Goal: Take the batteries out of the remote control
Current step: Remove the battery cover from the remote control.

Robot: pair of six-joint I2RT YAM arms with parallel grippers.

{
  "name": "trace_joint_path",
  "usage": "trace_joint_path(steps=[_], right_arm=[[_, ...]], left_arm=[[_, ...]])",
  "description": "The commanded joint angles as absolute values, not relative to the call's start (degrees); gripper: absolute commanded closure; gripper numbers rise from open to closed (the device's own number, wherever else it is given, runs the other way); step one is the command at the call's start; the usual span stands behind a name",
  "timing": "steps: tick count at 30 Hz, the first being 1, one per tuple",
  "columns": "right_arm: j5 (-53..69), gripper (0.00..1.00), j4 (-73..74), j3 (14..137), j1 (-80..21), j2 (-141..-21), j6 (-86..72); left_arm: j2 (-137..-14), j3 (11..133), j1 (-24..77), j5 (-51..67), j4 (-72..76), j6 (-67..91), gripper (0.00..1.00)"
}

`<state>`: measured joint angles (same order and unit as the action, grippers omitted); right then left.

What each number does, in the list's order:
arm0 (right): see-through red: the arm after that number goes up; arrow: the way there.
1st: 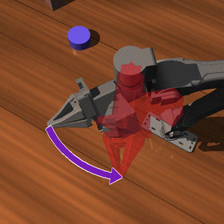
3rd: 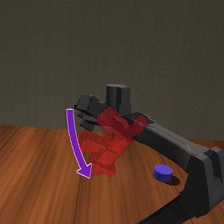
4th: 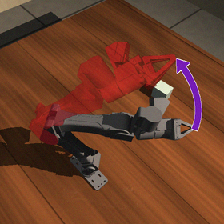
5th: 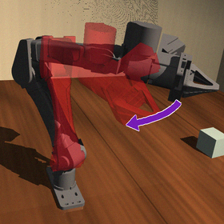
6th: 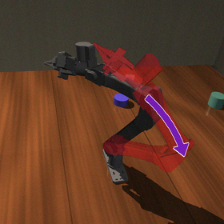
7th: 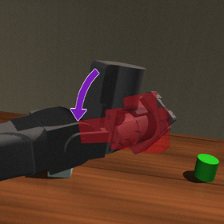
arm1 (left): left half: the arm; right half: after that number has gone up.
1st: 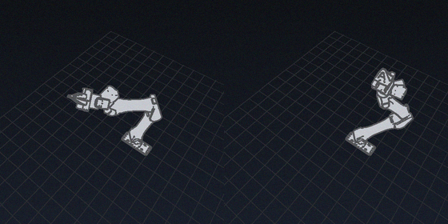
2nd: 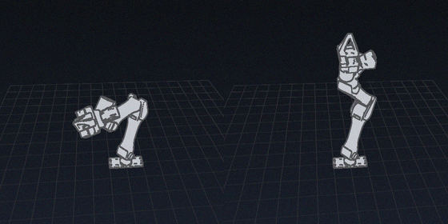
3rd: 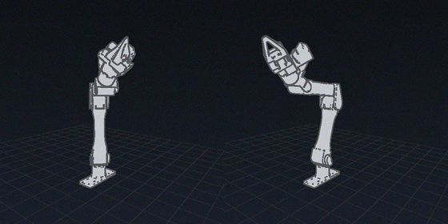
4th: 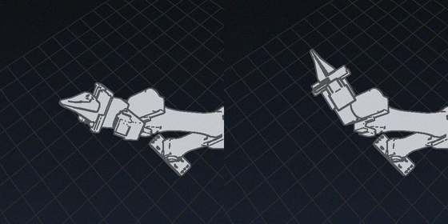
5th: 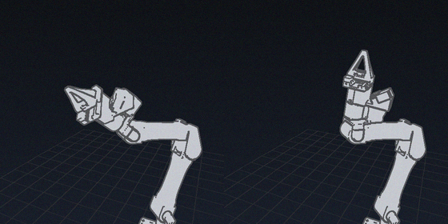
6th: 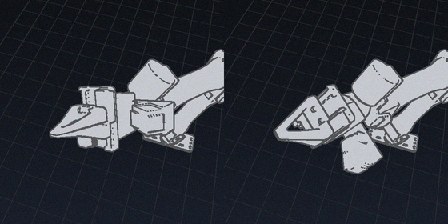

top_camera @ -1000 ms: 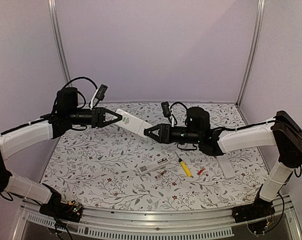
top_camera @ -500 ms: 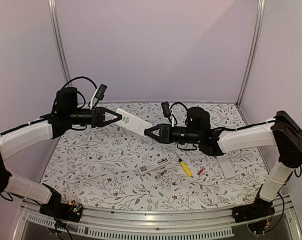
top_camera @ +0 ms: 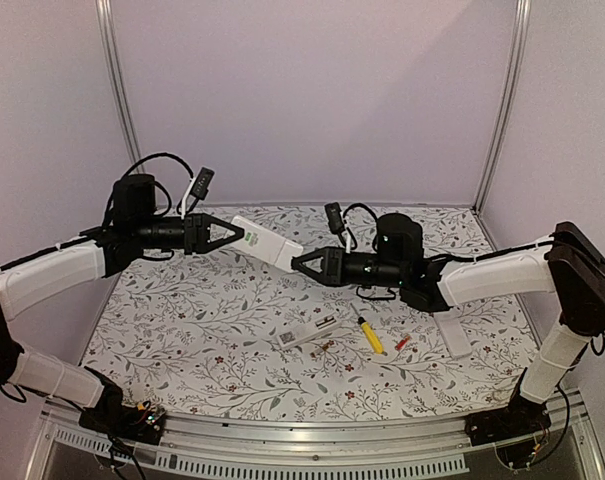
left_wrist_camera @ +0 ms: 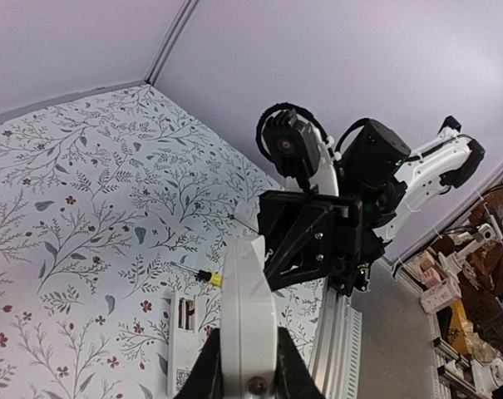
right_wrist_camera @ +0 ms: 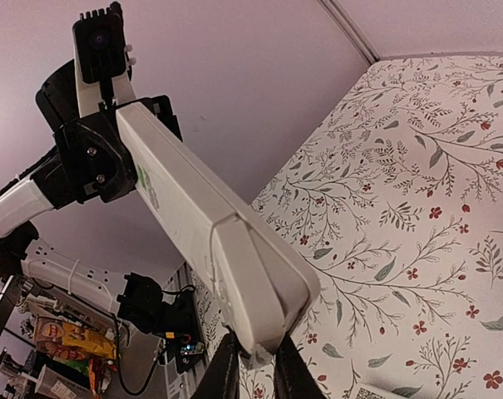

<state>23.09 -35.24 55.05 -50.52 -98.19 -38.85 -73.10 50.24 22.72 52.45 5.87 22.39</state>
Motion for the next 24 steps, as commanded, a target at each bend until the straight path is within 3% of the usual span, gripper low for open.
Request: trace_joint_path(steps=[1,24], right_arm=[[22.4,0.87,-36.7,54.2,-50.1,-97.0,-39.2],[26.5,0.87,-45.7,53.3,-49.8,-98.3,-41.7]], left_arm=[[-72.8,52.1,23.0,55.7,6.5,22.4,1.00],[-73.6,52.0,23.0,58.1,7.7,23.5,1.00]])
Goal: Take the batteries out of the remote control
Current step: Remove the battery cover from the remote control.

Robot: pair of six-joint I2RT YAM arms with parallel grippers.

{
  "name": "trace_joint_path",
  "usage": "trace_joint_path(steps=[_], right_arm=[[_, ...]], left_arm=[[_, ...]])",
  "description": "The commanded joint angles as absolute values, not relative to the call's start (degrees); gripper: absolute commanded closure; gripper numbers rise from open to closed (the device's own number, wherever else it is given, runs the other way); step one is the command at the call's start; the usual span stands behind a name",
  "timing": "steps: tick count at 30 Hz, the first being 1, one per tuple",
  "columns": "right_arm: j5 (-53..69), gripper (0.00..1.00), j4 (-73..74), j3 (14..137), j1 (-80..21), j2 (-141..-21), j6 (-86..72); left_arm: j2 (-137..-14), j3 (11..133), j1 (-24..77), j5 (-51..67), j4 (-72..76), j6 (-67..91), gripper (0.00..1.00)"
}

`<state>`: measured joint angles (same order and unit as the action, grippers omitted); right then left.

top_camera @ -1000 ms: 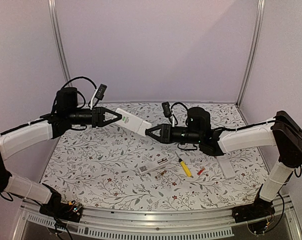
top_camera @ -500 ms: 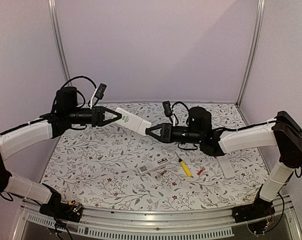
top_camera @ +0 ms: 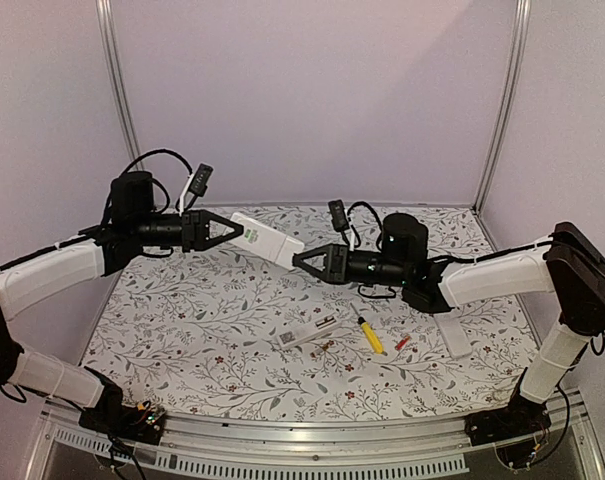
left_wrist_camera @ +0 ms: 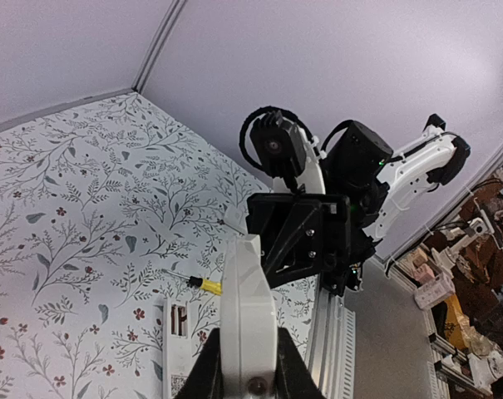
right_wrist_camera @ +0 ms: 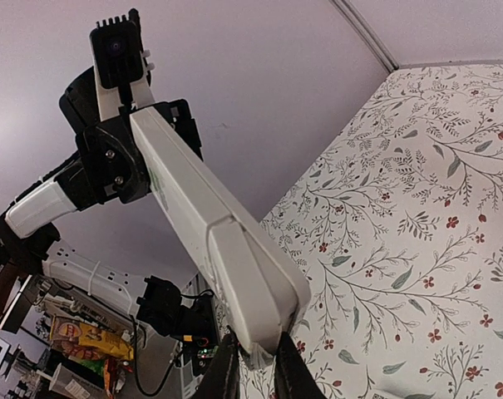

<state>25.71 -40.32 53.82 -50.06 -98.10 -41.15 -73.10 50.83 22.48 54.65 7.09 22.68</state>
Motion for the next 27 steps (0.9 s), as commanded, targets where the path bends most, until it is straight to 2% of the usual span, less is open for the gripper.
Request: trace_joint_path(steps=[1,13,20,27], right_arm=[[26.6,0.87,-46.0,53.2,-49.8,-98.2,-41.7],[26.5,0.91,-46.7,52.7,-49.8,-98.2,-41.9],[26.7,0.83,-46.8,53.2,-49.7,-98.9,-42.1],[27.3,0.84,-46.8,54.3,-49.6,-100.0,-42.2]], left_arm=[[-73.6,52.0,23.0,58.0,7.7,23.5,1.00],[-74.5,52.4,23.1,58.7,7.0,23.5,1.00],[-74.6,52.2,23.2,60.4,7.8,23.8,1.00],[-74.9,52.3,23.6,61.0,8.1,24.0,1.00]])
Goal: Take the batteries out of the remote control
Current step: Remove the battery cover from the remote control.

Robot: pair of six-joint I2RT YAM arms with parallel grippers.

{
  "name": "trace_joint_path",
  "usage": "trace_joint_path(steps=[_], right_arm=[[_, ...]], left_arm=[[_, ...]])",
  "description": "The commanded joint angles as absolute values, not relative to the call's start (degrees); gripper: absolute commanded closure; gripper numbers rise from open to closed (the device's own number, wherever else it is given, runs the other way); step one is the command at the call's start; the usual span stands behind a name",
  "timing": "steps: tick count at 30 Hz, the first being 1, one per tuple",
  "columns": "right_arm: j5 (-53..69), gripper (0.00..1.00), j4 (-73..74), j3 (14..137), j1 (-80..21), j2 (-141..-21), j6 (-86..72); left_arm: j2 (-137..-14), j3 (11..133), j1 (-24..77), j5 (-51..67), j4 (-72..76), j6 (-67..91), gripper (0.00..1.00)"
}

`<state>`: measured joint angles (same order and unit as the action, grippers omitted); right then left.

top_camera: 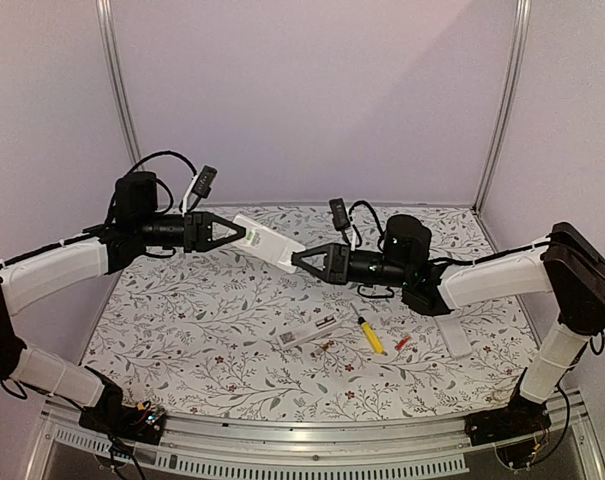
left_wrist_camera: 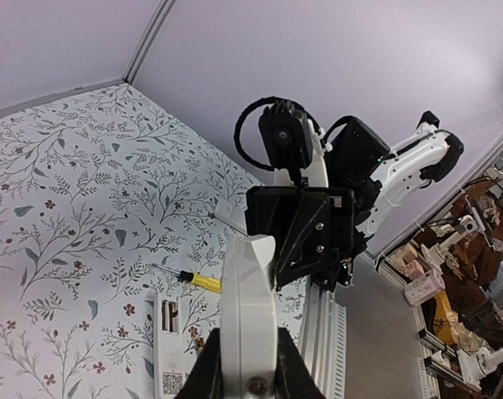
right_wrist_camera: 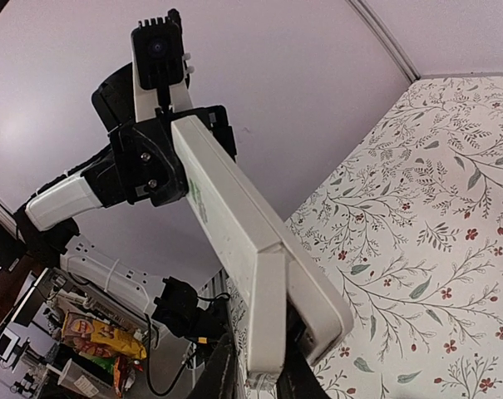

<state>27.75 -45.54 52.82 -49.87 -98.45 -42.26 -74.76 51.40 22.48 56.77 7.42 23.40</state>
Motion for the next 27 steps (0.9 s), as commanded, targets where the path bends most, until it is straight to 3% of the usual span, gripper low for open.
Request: trace_joint_path(steps=[1,16,27], right_arm=[[27.3,0.85,-46.8,54.3,-49.6,-99.9,-42.2],[26.1,1.00,-46.8,52.5,-49.3,-99.5,-43.3],[24.7,1.00,-46.8,50.1,-48.7,-97.8,-43.4]], left_arm=[[-74.9,52.3,23.6,60.9,8.1,23.9,1.00],[-72.6,51.6,22.0,57.0,8.2,24.0,1.00],[-72.4,51.1,19.4,59.2,10.6,26.2,1.00]])
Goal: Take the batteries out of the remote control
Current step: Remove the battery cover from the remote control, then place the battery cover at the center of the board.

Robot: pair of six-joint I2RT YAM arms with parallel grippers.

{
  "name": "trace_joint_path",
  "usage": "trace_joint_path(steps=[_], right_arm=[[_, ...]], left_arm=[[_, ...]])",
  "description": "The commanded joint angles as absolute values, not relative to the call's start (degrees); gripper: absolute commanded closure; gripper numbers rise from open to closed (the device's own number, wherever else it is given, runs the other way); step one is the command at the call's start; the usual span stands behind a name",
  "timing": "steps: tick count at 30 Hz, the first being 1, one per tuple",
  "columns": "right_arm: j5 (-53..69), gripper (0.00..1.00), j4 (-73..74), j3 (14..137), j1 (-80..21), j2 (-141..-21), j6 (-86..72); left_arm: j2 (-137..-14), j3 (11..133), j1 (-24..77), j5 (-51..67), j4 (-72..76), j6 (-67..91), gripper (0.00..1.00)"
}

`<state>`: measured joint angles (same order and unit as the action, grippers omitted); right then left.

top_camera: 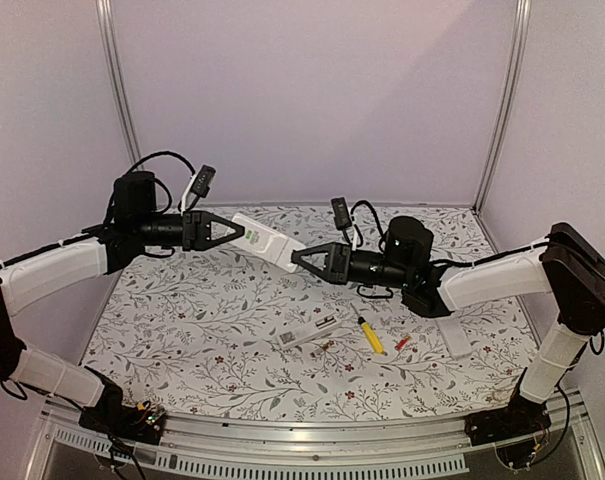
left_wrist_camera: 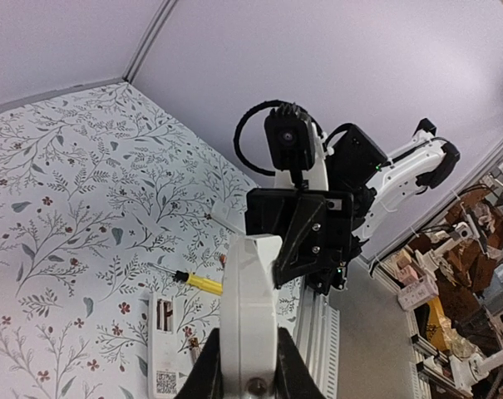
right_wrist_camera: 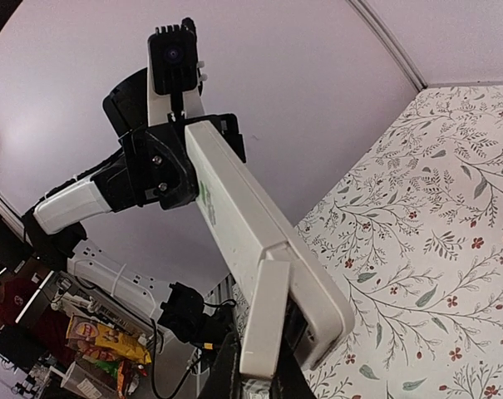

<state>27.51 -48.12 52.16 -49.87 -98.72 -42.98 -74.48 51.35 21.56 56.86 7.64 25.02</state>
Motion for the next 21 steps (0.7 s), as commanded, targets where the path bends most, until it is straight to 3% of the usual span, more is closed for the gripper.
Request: trace_joint_path(steps=[1,11,21], right_arm=[[24.6,1.00,-46.8,50.0,-48.6,-97.7,-43.4],[24.7,1.00,-46.0,48.5,-47.6,-96.0,-43.0],[21.6,1.00,-35.2,46.3,-44.3,-91.7,-38.0]], left_arm=[[-72.3,51.0,19.1,59.4,10.9,26.3,1.00],[-72.3,50.9,17.5,60.8,11.9,27.2,1.00],[-71.0,51.1,12.3,53.2,8.1,26.7,1.00]])
